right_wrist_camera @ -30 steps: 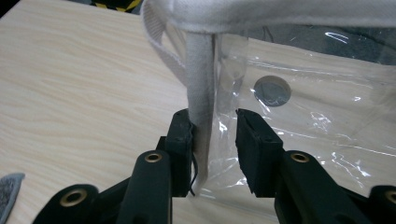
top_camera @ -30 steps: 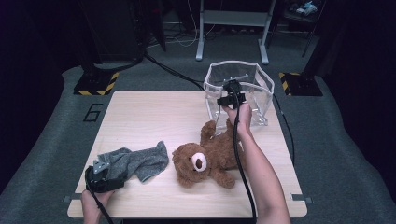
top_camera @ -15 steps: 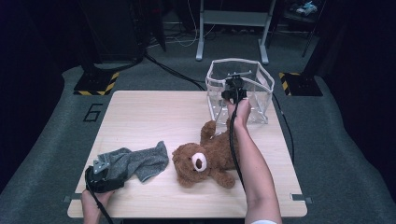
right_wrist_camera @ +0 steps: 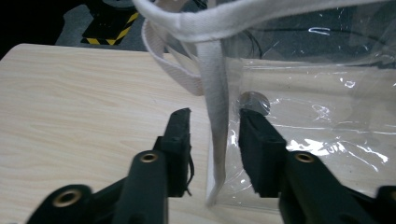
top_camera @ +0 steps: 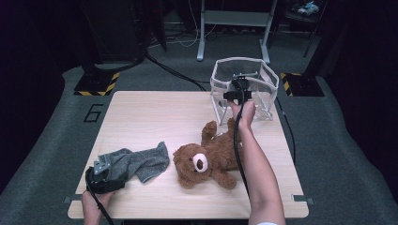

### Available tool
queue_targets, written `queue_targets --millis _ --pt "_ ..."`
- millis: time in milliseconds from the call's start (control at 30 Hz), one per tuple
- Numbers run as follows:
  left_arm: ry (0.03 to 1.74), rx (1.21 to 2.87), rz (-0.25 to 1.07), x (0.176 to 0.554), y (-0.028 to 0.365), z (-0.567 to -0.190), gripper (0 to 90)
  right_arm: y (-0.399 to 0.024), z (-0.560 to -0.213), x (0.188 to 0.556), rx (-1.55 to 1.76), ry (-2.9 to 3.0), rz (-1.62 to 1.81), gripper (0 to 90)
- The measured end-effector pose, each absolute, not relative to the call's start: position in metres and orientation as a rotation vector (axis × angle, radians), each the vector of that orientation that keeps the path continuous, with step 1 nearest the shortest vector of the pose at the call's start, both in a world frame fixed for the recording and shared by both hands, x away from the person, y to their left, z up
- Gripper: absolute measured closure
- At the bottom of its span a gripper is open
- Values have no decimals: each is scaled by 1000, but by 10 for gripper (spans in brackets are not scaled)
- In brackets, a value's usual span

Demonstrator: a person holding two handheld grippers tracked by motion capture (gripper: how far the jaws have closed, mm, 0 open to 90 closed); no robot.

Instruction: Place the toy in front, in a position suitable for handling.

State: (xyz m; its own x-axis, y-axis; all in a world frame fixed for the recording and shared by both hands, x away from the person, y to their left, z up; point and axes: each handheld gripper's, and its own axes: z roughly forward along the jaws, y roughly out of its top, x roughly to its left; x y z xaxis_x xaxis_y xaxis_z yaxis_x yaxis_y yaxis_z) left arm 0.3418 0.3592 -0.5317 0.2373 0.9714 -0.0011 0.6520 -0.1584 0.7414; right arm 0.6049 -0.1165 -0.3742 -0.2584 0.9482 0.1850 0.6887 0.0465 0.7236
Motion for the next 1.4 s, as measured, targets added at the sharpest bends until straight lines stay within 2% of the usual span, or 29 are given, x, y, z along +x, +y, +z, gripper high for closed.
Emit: queue_targets --millis 300,500,1133,1400 --pt "1485 1890 658 342 359 -532 106 -136 -358 564 1513 2077 1130 330" --pt "1484 1890 658 342 359 -532 106 -151 -353 536 1444 2118 1143 237" --pt "1482 1891 663 342 359 -532 106 -168 -364 462 1322 2196 1117 90" --pt "1485 1890 655 342 359 -532 105 -175 -375 434 1316 2203 1085 78"
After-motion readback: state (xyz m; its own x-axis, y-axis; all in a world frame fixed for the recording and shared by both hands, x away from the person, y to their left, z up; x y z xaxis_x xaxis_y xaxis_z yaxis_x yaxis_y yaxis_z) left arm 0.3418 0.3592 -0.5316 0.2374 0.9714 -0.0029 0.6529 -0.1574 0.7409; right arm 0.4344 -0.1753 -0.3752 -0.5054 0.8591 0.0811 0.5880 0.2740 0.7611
